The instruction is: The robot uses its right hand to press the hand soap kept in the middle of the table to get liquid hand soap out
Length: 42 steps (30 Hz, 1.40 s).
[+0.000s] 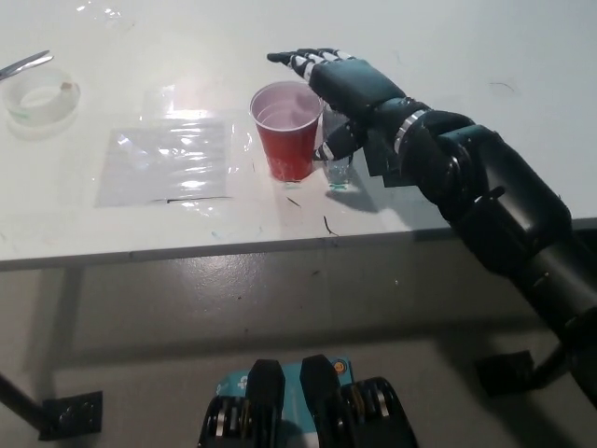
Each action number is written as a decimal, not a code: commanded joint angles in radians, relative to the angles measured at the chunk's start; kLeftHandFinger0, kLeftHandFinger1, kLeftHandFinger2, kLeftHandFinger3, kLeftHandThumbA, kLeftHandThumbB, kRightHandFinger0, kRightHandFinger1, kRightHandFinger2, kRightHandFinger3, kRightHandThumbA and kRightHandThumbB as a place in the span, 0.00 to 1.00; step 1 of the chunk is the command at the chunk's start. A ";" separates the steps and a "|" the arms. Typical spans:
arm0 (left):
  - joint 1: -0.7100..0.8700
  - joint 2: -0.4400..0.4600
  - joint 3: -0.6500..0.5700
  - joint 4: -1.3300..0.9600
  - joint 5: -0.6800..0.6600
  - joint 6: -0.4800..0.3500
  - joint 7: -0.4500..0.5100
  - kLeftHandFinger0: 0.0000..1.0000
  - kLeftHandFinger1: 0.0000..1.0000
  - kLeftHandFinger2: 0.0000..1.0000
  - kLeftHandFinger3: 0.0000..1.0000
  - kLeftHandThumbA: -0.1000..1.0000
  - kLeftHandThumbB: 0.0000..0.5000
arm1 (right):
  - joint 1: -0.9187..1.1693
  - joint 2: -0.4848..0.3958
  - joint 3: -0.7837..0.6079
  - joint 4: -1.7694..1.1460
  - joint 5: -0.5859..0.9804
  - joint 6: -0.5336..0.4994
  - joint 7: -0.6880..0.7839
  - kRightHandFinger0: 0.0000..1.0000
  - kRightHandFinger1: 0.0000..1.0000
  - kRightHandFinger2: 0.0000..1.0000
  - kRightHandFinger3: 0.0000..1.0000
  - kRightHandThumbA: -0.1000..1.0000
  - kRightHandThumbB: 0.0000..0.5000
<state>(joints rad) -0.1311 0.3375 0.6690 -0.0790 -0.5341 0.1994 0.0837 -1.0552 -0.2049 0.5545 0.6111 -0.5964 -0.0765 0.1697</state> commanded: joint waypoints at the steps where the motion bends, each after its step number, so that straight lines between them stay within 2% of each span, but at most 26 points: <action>1: -0.018 0.038 -0.003 -0.014 -0.014 -0.040 -0.029 0.00 0.00 0.06 0.27 0.86 0.00 | -0.063 -0.024 0.016 -0.035 -0.099 -0.052 -0.063 1.00 1.00 1.00 1.00 1.00 0.96; 7: -0.022 0.036 0.000 -0.012 -0.028 -0.043 -0.030 0.00 0.00 0.06 0.29 0.85 0.03 | -0.046 -0.030 0.009 0.014 -0.111 -0.073 -0.074 1.00 1.00 1.00 1.00 1.00 0.96; 16: -0.012 0.031 0.002 -0.010 -0.035 -0.052 -0.038 0.00 0.00 0.07 0.30 0.85 0.00 | -0.024 -0.038 -0.013 0.049 -0.100 -0.095 -0.072 1.00 1.00 1.00 1.00 1.00 0.87; 20: -0.012 0.031 0.001 0.002 -0.023 -0.065 -0.037 0.00 0.00 0.07 0.28 0.85 0.01 | -0.022 -0.027 -0.030 0.061 -0.081 -0.096 -0.061 1.00 1.00 1.00 1.00 1.00 0.87; 23: -0.019 0.028 0.001 0.013 -0.032 -0.074 -0.043 0.00 0.01 0.08 0.32 0.85 0.02 | -0.020 -0.019 -0.042 0.069 -0.074 -0.100 -0.064 1.00 1.00 1.00 1.00 1.00 0.86; 25: -0.018 0.023 0.001 -0.019 -0.036 -0.047 -0.024 0.00 0.01 0.08 0.32 0.86 0.00 | -0.014 -0.003 -0.053 0.084 -0.067 -0.112 -0.073 1.00 1.00 1.00 1.00 1.00 0.84; 28: -0.022 0.026 -0.004 -0.005 -0.031 -0.053 -0.031 0.00 0.01 0.09 0.31 0.88 0.00 | -0.008 0.006 -0.062 0.090 -0.067 -0.116 -0.076 1.00 1.00 1.00 1.00 1.00 0.84; 30: -0.033 0.018 0.009 -0.009 -0.068 -0.032 -0.023 0.00 0.00 0.09 0.30 0.83 0.06 | -0.001 0.015 -0.059 0.090 -0.074 -0.114 -0.084 1.00 1.00 1.00 1.00 1.00 0.86; 34: -0.040 0.029 0.000 0.007 -0.051 -0.070 -0.045 0.00 0.00 0.09 0.29 0.83 0.13 | 0.002 0.032 -0.061 0.108 -0.067 -0.114 -0.084 1.00 1.00 1.00 1.00 1.00 0.83; 37: -0.040 0.031 -0.004 0.017 -0.038 -0.086 -0.051 0.00 0.01 0.09 0.29 0.84 0.12 | 0.014 0.038 -0.054 0.101 -0.079 -0.089 -0.076 1.00 1.00 1.00 1.00 1.00 0.86; 38: -0.045 0.033 -0.005 0.020 -0.041 -0.087 -0.054 0.00 0.01 0.09 0.29 0.83 0.14 | 0.014 0.038 -0.054 0.100 -0.078 -0.091 -0.076 1.00 1.00 1.00 1.00 1.00 0.84; 39: -0.052 0.036 -0.009 0.034 -0.040 -0.112 -0.072 0.00 0.00 0.09 0.30 0.81 0.15 | 0.020 0.043 -0.053 0.111 -0.077 -0.107 -0.092 1.00 1.00 1.00 1.00 1.00 0.87; 42: -0.055 0.034 -0.012 0.029 -0.030 -0.105 -0.055 0.00 0.00 0.09 0.30 0.81 0.16 | 0.029 0.050 -0.048 0.128 -0.079 -0.126 -0.110 1.00 1.00 1.00 1.00 1.00 0.89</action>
<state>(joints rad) -0.1609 0.3384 0.6633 -0.0417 -0.5648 0.1513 0.0536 -1.0281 -0.1704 0.5087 0.7240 -0.6805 -0.1691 0.0819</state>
